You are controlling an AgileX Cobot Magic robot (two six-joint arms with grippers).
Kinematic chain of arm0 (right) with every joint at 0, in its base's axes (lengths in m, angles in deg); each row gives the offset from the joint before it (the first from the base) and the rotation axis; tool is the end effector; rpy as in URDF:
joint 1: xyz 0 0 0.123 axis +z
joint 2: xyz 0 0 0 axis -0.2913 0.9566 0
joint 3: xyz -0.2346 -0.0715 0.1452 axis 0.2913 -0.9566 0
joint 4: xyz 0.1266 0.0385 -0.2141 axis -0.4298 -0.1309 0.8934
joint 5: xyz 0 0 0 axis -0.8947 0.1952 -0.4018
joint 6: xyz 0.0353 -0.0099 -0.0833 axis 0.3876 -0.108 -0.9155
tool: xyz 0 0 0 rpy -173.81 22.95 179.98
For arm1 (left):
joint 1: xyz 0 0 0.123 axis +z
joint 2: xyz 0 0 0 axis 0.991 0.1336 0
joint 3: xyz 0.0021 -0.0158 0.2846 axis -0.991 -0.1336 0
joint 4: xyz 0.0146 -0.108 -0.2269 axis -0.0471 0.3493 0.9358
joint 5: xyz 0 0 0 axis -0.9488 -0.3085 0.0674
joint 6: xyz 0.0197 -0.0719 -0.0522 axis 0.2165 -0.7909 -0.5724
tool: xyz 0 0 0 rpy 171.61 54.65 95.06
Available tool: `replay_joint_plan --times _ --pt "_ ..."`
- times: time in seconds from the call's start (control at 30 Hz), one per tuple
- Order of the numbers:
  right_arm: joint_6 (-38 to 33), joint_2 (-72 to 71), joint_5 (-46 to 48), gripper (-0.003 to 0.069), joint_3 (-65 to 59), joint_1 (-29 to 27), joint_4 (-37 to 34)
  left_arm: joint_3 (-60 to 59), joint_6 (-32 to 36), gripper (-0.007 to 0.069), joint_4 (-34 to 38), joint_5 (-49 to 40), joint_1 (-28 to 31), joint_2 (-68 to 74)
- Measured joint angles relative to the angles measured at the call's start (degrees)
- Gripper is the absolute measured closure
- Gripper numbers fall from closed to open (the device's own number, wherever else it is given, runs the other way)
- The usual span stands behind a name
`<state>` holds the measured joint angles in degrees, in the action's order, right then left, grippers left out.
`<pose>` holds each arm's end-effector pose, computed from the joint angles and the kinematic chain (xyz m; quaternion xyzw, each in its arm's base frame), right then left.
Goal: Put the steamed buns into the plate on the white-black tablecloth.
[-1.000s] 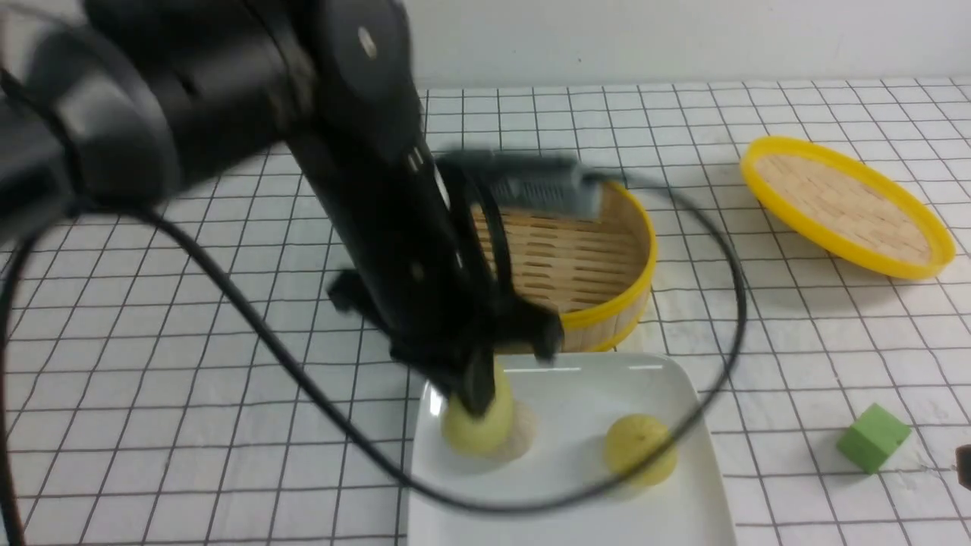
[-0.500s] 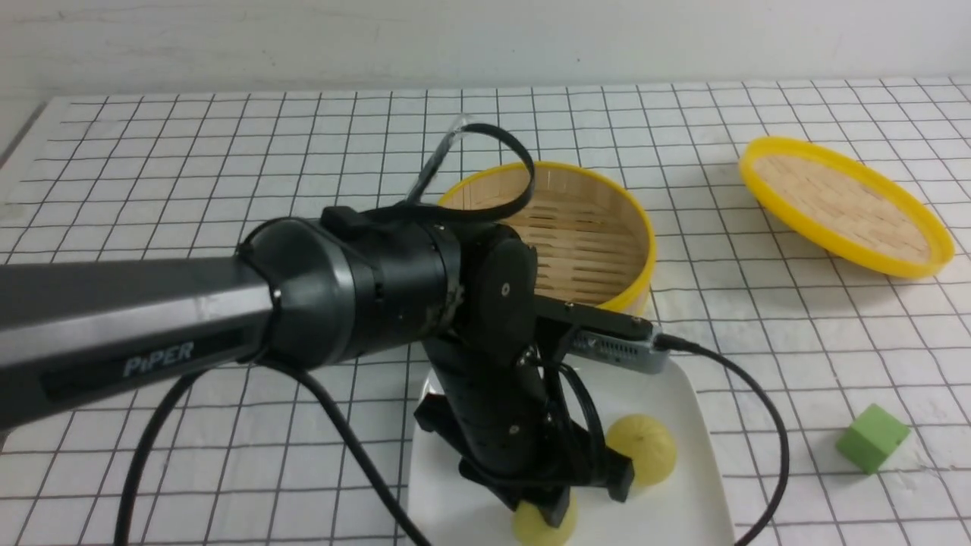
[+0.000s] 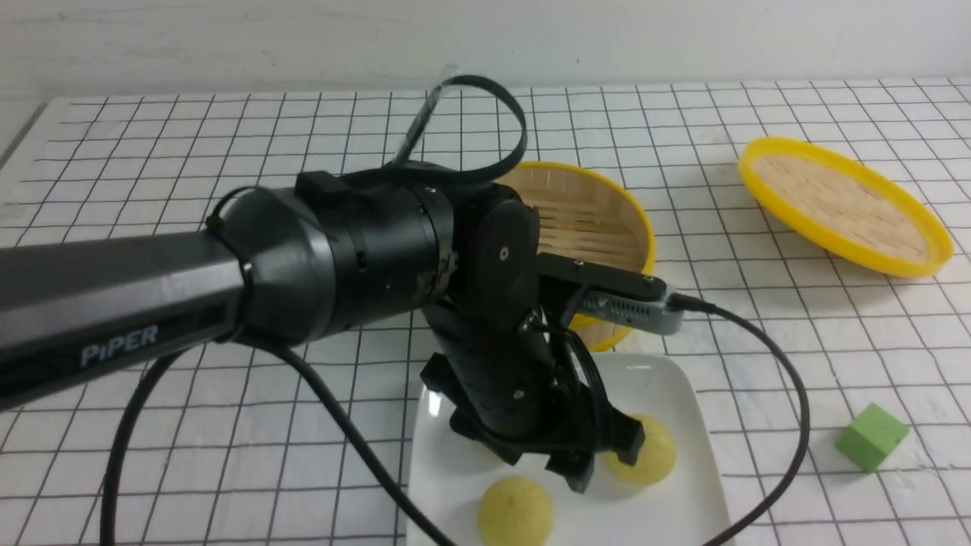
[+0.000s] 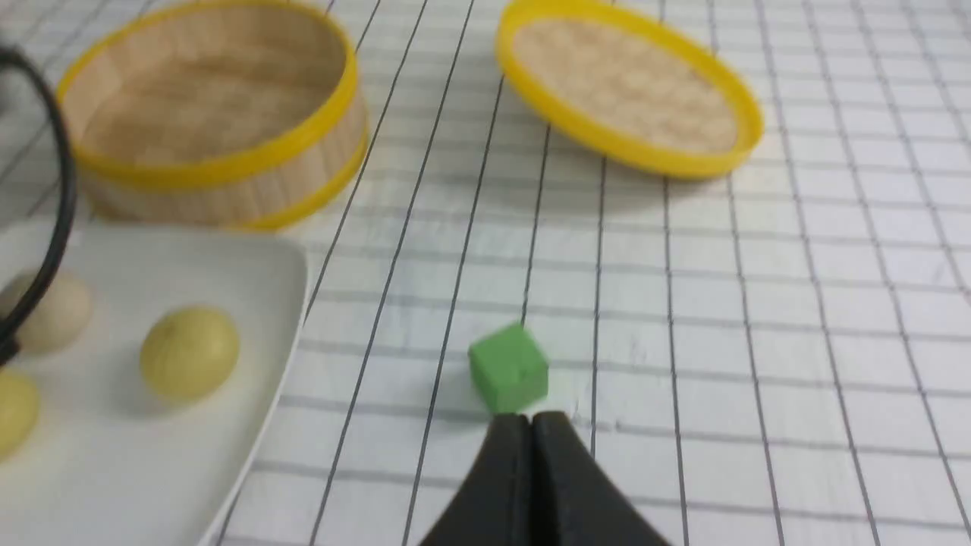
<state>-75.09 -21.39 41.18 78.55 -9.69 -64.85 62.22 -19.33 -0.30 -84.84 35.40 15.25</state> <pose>-0.0072 0.0008 0.3071 -0.0260 0.8113 0.0676 0.5802 0.2351 -0.2705 0.2325 0.2765 0.9457 -0.1413 0.0964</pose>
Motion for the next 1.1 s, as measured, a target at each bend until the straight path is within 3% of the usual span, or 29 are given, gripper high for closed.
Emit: replay_joint_plan --times 0.03,0.13,0.27,0.33,0.43,1.1 --pt "0.3 -0.3 -0.7 0.0671 -0.8 0.0 0.1 0.0 0.0 0.0181 0.0 0.0 0.0 0.0" --pt "1.4 -2.2 -14.4 0.0671 -8.2 0.0 0.3 0.0 0.0 0.0272 -0.1 -0.6 0.0 0.0" --pt "1.5 -2.2 -26.9 0.067 -16.1 0.0 0.3 0.0 0.0 0.0466 -0.3 -1.6 0.0 0.0" --pt "1.5 -2.2 -29.8 0.067 -17.8 0.0 0.3 0.0 0.0 0.0551 -0.4 -1.9 0.0 0.0" --pt "1.5 -2.2 -31.4 0.0669 -19.1 0.0 0.3 0.0 0.0 0.0614 -0.8 -1.9 0.0 0.0" --pt "1.5 -2.2 -30.6 0.0657 -19.2 0.0 0.3 0.0 0.0 0.0622 -4.0 -2.0 0.0 0.0"
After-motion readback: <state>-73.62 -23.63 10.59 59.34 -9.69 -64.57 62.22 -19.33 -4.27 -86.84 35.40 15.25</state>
